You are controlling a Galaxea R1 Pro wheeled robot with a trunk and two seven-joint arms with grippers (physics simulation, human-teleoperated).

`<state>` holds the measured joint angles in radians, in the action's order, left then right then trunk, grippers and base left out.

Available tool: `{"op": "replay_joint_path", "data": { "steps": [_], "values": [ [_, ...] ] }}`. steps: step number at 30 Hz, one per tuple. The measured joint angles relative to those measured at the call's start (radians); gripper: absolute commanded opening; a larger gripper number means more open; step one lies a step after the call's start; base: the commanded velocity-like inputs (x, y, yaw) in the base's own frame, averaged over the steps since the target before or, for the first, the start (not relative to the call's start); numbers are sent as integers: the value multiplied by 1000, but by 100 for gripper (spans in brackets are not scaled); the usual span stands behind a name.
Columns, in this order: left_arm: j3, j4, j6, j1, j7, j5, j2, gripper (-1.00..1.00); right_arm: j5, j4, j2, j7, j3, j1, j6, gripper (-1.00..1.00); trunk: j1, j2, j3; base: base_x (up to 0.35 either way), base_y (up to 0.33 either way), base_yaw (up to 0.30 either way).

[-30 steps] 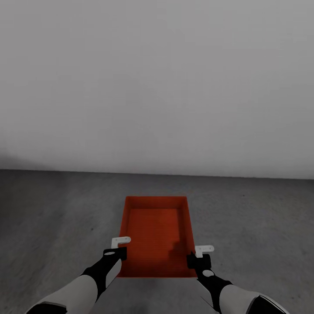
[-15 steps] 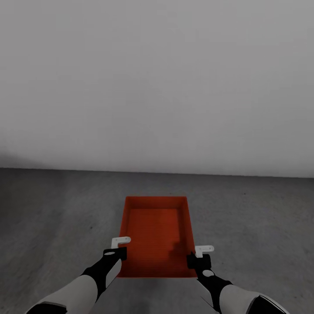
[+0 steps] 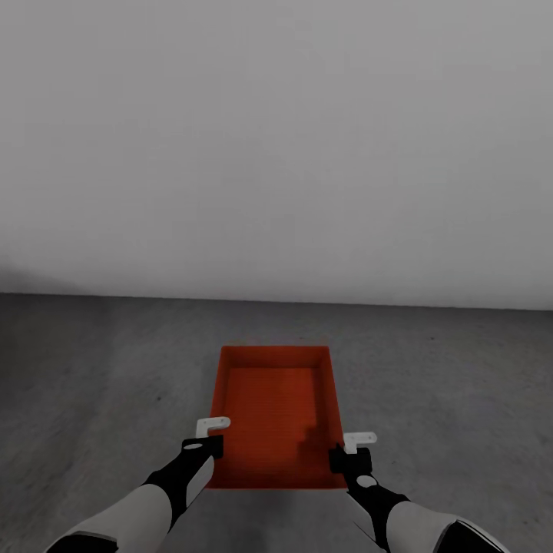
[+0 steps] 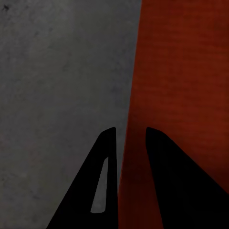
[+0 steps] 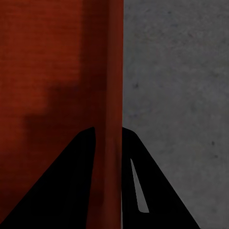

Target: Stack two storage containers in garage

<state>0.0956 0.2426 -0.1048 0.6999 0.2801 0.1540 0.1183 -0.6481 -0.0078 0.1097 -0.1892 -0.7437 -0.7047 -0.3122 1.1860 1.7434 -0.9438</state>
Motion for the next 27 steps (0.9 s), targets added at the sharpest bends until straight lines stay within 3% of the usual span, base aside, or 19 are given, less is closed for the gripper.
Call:
{"op": "replay_joint_path", "data": {
  "steps": [27],
  "values": [
    [0,0,0,0,0,-1,0,-100,-1,0,0,0,0,0,-1,-100,104,189,-85,0,0,0]
  ]
}}
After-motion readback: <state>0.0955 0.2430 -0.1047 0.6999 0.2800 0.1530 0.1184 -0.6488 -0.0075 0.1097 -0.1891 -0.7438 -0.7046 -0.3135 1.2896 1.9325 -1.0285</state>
